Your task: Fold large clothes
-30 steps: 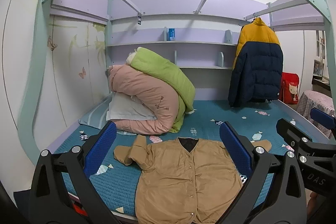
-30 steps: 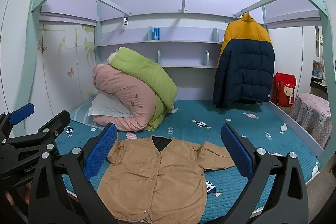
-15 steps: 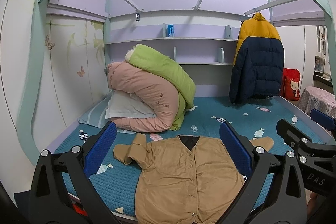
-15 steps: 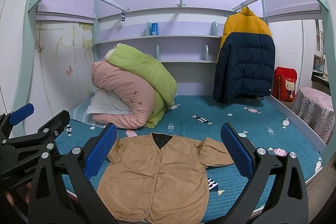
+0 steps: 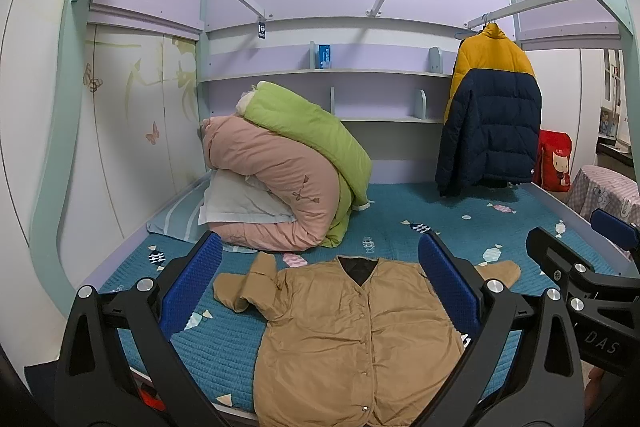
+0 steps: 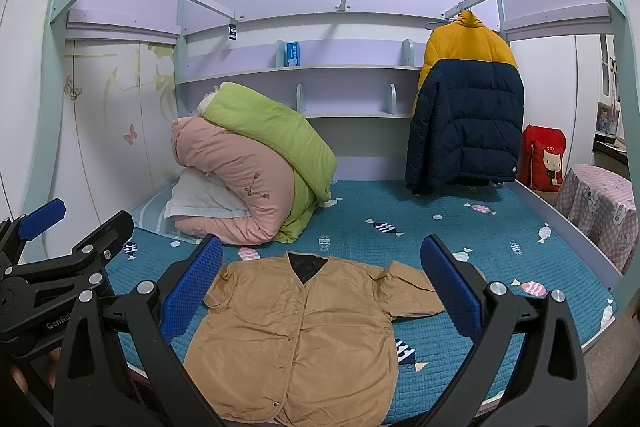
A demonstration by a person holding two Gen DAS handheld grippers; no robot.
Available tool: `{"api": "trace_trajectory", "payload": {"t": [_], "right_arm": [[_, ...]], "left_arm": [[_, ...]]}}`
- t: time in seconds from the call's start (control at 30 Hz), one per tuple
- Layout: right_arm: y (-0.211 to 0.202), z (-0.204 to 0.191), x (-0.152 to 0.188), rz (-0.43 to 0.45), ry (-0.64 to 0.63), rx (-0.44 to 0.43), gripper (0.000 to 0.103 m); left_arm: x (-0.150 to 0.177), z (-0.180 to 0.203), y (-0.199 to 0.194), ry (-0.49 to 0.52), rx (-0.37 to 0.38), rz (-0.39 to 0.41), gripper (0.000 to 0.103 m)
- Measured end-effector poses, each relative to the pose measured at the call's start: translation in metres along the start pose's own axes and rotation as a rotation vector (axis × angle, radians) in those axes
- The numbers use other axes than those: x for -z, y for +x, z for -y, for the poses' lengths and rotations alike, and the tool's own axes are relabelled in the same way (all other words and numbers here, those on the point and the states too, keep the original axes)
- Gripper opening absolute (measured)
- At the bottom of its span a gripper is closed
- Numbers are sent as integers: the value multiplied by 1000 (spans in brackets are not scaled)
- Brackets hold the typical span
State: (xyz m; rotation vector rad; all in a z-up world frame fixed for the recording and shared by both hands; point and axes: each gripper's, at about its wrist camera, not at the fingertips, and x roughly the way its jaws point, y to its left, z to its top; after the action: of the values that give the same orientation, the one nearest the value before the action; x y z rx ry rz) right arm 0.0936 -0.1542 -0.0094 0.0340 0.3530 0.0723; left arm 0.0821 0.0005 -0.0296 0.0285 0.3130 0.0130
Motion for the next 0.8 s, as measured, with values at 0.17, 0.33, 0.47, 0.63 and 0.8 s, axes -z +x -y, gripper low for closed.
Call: {"api": "trace_trajectory", "payload": {"t": [0.17, 0.33, 0.47, 0.63, 0.8], "right_arm": [[0, 1, -1, 2, -1, 4, 96], [0, 0, -2, 4, 0, 6, 96], [-1, 2, -3, 13, 0, 4, 96], [-3, 3, -2, 16, 4, 3, 96], [-4, 4, 0, 16, 6, 3, 96]], "left_arm": [[1, 2, -2, 2, -2, 1, 98], [1, 3, -1, 3, -1, 4, 98], [1, 5, -2, -1, 5, 12, 98], [5, 7, -7, 2, 3, 24, 98], [5, 7, -12, 2, 4, 24, 98]]}}
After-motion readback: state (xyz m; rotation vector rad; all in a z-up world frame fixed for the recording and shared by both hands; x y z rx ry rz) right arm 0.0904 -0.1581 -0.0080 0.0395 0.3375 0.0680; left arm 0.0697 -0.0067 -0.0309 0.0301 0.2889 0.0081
